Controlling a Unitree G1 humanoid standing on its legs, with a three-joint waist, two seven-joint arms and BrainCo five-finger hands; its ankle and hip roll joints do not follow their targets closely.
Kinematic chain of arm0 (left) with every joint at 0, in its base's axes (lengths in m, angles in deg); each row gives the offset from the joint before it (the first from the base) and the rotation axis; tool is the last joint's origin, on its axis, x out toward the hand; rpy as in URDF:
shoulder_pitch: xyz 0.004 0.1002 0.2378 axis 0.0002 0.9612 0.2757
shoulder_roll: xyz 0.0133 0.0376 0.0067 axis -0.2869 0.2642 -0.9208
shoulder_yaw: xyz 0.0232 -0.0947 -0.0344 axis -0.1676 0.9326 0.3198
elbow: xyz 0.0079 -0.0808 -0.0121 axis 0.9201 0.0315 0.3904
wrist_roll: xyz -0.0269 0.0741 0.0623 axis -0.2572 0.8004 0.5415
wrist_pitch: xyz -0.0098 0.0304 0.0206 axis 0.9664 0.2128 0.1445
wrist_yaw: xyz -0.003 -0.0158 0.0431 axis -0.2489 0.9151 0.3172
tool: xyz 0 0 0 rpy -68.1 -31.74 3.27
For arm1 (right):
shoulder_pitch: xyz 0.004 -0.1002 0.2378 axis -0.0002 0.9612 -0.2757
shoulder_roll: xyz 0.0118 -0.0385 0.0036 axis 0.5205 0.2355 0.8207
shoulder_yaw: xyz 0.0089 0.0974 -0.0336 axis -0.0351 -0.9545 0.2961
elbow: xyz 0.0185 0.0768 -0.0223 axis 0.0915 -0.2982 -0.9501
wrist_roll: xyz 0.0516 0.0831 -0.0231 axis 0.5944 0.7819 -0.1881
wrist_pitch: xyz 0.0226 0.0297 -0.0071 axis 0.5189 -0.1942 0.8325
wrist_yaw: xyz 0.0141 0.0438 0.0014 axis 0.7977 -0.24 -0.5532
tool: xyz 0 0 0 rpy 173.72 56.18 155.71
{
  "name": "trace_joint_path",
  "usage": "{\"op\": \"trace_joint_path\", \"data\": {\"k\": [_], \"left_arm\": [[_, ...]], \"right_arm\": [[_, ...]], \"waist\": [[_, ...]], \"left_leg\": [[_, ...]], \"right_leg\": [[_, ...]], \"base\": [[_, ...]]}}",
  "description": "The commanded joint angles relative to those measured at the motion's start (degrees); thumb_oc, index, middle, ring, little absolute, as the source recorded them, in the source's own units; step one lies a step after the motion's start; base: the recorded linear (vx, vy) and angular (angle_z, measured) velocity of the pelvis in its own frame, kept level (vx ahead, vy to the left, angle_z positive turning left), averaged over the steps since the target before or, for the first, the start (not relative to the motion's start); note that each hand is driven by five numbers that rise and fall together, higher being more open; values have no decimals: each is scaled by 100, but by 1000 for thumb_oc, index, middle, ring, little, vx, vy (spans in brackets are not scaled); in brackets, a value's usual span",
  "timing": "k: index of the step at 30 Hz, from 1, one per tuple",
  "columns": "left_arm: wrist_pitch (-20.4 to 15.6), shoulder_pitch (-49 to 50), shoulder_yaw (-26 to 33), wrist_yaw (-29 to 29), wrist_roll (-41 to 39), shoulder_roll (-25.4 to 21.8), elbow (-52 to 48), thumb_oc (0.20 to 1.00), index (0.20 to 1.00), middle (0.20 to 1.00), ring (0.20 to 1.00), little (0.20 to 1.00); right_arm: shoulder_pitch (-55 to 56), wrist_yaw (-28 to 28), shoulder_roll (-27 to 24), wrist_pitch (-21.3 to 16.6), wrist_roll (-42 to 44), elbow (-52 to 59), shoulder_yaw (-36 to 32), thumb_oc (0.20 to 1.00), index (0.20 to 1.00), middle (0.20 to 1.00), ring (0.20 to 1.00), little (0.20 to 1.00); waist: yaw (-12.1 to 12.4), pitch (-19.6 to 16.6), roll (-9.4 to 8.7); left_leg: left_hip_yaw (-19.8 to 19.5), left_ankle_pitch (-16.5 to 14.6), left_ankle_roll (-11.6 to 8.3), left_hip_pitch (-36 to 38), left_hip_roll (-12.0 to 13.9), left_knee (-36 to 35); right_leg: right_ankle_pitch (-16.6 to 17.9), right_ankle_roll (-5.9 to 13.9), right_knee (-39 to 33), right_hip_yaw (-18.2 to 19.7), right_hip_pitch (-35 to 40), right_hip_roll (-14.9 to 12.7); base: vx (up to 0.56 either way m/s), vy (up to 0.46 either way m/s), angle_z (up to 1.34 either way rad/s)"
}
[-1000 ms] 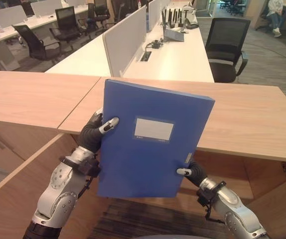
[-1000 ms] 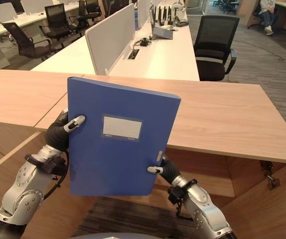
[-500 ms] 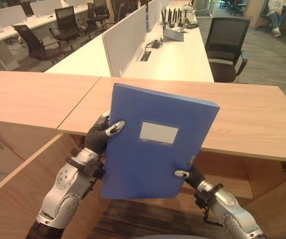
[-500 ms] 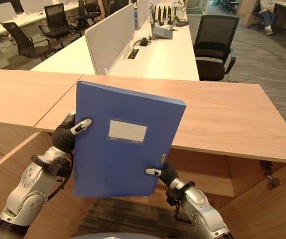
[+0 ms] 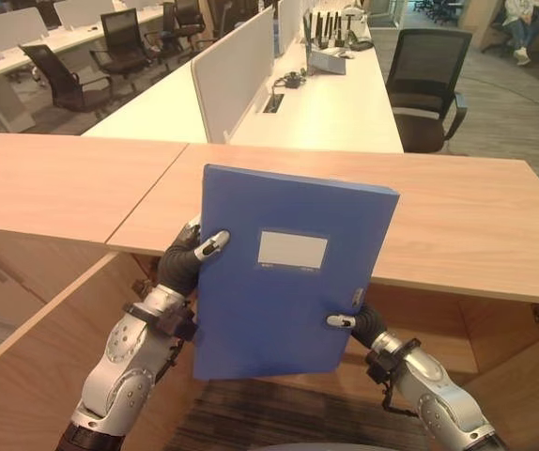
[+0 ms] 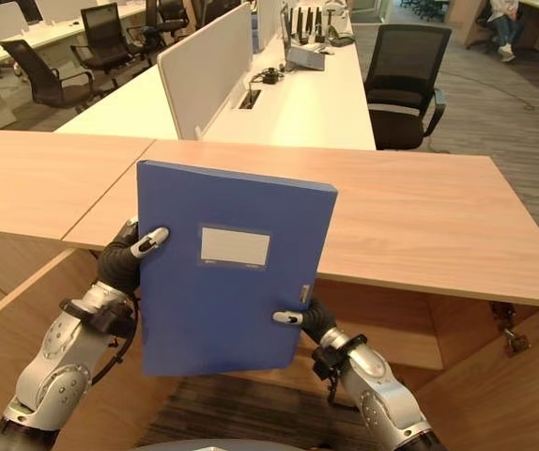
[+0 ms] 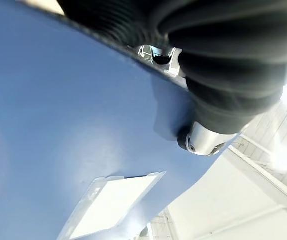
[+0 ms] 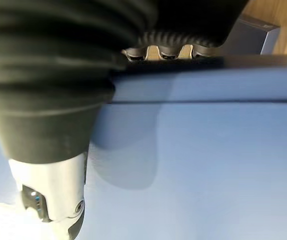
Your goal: Put the empty folder in the office cabinet
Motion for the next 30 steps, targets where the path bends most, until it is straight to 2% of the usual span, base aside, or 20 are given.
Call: {"op": "trace_joint_path", "data": {"k": [1,14,23,24,25,30], "left_arm": [[-115,-152,-42,-451,-99,-70,-256,200,200,200,200,200],[-108,-19,269,-575,-32,-238,-297,200,200,200,200,200],[-121,-52,222,-553,-17,-138,-277,200,200,200,200,200],[-124,-69,204,-551,-7,-109,-271,200,200,200,200,200],[-124,-71,202,-551,-6,-108,-269,200,200,200,200,200],[-147,-194,75,-490,-29,54,-255,200,200,200,200,200]], "right_arm": [[-611,113,191,-311,222,670,-217,1000,1000,1000,1000,1000],[-476,276,18,-212,179,711,-434,1000,1000,1000,1000,1000],[-467,284,70,-197,168,701,-389,1000,1000,1000,1000,1000],[-467,286,83,-200,167,703,-381,492,492,492,492,492],[-467,286,83,-200,167,702,-382,200,200,200,200,200],[-483,286,131,-183,231,683,-306,200,200,200,200,200]], "waist": [[-68,89,-186],[-41,96,-198],[-52,94,-187],[-53,94,-188],[-52,94,-188],[-66,94,-196]], "left_leg": [[-374,-232,156,-51,-229,21],[-399,-229,161,-66,-223,21],[-394,-239,164,-61,-227,21],[-395,-240,165,-62,-229,21],[-395,-240,165,-63,-230,21],[-394,-243,171,-65,-230,21]], "right_leg": [[-845,-16,116,177,371,226],[-862,-26,123,161,376,231],[-866,-24,124,165,366,227],[-868,-25,124,167,367,230],[-869,-25,124,167,367,230],[-867,-25,125,168,359,233]], "base": [[0,0,0],[0,0,0],[0,0,0],[0,0,0],[0,0,0],[0,0,0]]}}
